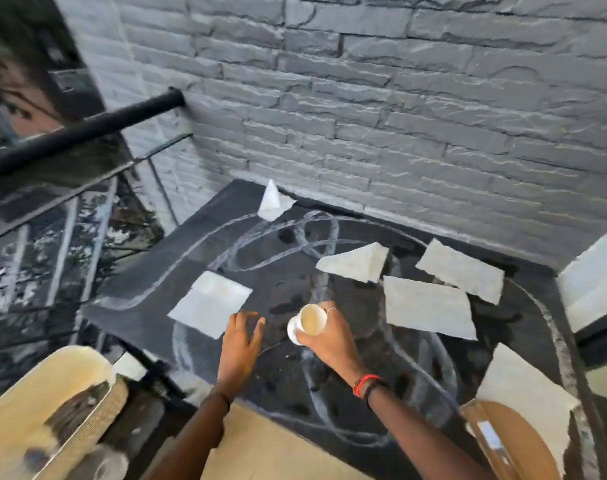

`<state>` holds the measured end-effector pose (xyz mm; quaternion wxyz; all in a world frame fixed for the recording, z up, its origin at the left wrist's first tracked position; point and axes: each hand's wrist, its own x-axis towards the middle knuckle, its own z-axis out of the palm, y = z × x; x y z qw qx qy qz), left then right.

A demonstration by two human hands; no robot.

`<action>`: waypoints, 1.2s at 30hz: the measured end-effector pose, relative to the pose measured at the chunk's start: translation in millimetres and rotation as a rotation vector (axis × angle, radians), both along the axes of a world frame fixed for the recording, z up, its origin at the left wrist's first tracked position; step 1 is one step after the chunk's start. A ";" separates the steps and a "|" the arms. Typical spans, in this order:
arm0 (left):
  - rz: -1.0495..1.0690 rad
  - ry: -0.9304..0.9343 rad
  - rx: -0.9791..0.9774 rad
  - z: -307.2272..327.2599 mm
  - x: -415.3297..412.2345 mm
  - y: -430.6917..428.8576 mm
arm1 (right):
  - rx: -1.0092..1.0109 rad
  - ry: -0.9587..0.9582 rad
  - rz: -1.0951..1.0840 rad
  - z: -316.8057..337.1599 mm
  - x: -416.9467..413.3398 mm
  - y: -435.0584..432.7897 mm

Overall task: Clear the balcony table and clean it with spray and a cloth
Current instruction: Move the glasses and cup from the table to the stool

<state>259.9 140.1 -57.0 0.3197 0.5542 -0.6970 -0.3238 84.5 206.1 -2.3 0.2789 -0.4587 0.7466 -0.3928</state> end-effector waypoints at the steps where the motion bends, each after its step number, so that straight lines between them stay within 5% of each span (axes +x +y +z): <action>1: 0.031 -0.003 0.001 -2.5 18.9 2.8 | 0.002 -0.019 0.021 -3.2 19.4 0.9; 16: 0.222 -0.092 0.181 -69.5 277.9 91.2 | 0.162 -0.022 0.286 -84.9 285.4 35.5; 26: 0.269 -0.090 0.283 -136.8 362.1 78.9 | 0.298 0.137 0.444 -189.2 357.7 -1.7; 36: 0.215 -0.015 0.167 -157.6 399.6 60.4 | 0.391 0.324 0.593 -274.1 393.4 -63.2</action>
